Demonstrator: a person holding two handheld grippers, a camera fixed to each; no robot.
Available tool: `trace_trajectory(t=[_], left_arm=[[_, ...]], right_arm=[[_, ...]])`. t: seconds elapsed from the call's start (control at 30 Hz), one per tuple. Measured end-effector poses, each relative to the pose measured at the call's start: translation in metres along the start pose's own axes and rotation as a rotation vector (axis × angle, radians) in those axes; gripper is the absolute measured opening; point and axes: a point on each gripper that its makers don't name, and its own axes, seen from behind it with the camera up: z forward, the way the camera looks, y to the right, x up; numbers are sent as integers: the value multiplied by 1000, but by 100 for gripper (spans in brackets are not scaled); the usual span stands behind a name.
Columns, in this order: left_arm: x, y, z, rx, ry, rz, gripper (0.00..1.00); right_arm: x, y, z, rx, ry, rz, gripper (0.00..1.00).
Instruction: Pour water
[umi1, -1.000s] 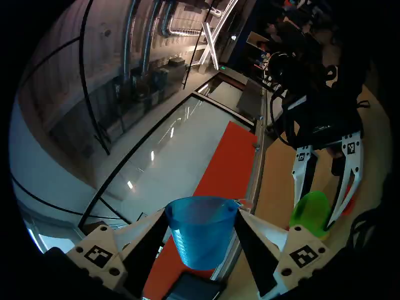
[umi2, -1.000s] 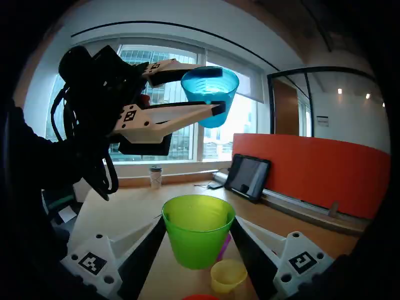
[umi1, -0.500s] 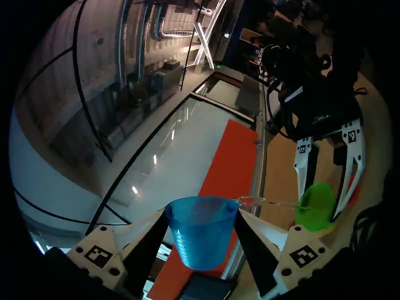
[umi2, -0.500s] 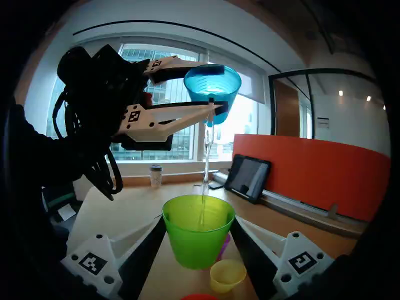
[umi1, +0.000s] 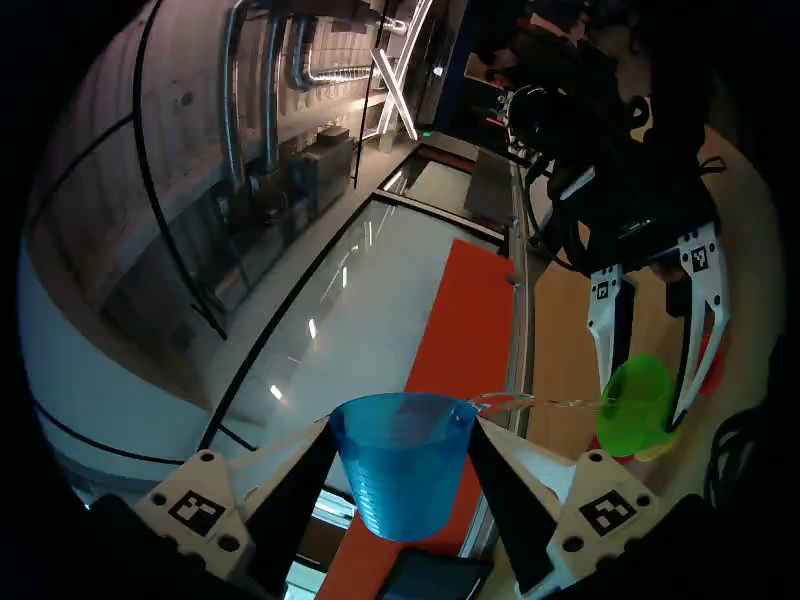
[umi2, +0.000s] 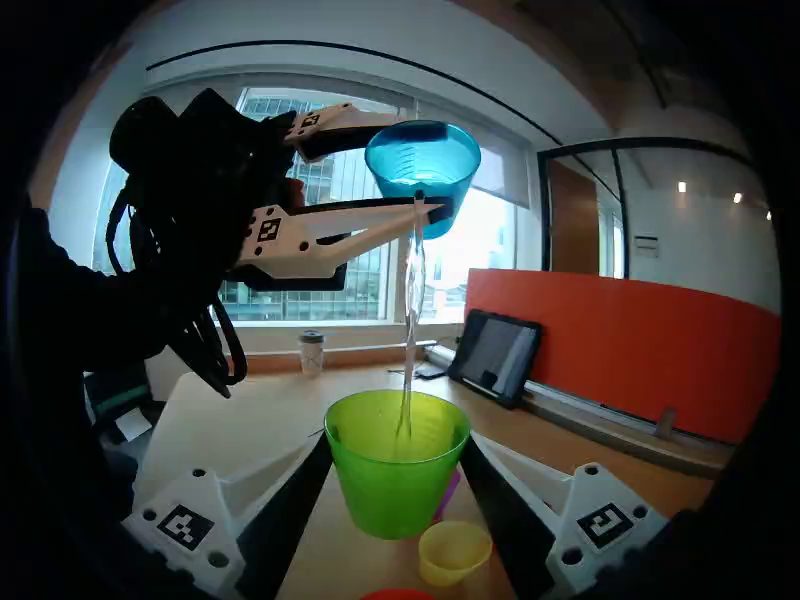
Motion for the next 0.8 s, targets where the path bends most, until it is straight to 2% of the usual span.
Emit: trace_trajectory(t=[0.4,0.8], left_arm=[[8,-11,-2,9,11,66,87],[15,-13,-3,7,19,128,87]], right_arm=[[0,0,-2,-3,4,-4,90],[-1,0,-3,-3,7,-5,90]])
